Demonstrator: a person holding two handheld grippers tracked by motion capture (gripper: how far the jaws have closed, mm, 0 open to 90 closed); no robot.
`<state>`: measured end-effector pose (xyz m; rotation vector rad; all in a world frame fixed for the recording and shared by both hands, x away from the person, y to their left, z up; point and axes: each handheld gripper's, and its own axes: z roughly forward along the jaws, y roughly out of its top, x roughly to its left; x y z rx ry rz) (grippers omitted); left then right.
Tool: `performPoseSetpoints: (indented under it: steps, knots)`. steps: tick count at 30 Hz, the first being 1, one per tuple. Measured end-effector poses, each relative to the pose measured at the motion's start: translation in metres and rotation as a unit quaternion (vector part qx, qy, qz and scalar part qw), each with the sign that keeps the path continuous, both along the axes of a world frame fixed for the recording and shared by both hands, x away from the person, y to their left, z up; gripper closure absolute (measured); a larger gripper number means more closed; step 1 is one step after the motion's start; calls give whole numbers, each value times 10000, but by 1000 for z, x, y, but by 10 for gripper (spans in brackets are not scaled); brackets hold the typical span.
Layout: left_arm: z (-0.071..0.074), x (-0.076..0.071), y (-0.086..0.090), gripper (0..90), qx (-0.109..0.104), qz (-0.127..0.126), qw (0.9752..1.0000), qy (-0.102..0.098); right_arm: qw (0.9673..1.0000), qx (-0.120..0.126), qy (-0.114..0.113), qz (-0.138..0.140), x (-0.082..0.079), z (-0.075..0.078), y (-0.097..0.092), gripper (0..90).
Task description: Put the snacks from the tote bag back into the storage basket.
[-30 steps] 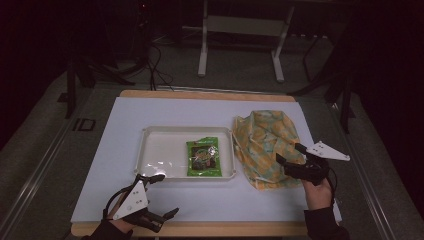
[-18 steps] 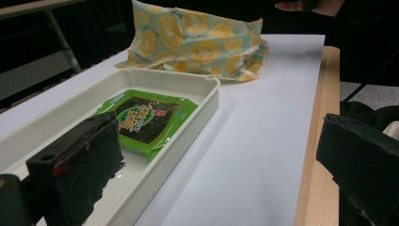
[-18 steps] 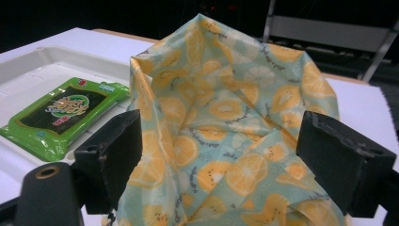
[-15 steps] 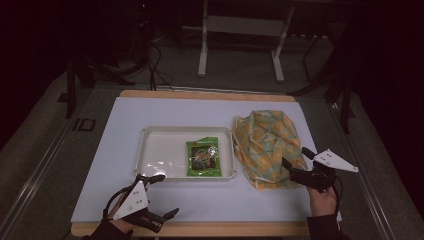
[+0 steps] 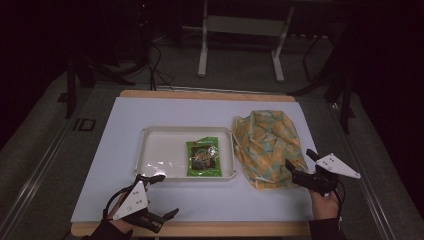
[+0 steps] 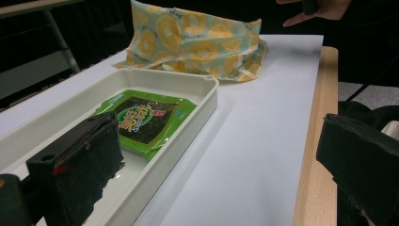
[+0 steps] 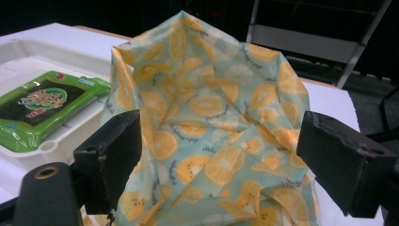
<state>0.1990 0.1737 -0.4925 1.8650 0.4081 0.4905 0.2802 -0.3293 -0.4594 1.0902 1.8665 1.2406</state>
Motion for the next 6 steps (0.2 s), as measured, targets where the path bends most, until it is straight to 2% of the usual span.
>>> performPoseSetpoints:
  steps: [6]
  knots:
    - [0, 0, 0, 12, 15, -5, 10000, -11, 10000, 1, -51, -19, 0, 0, -1, 145]
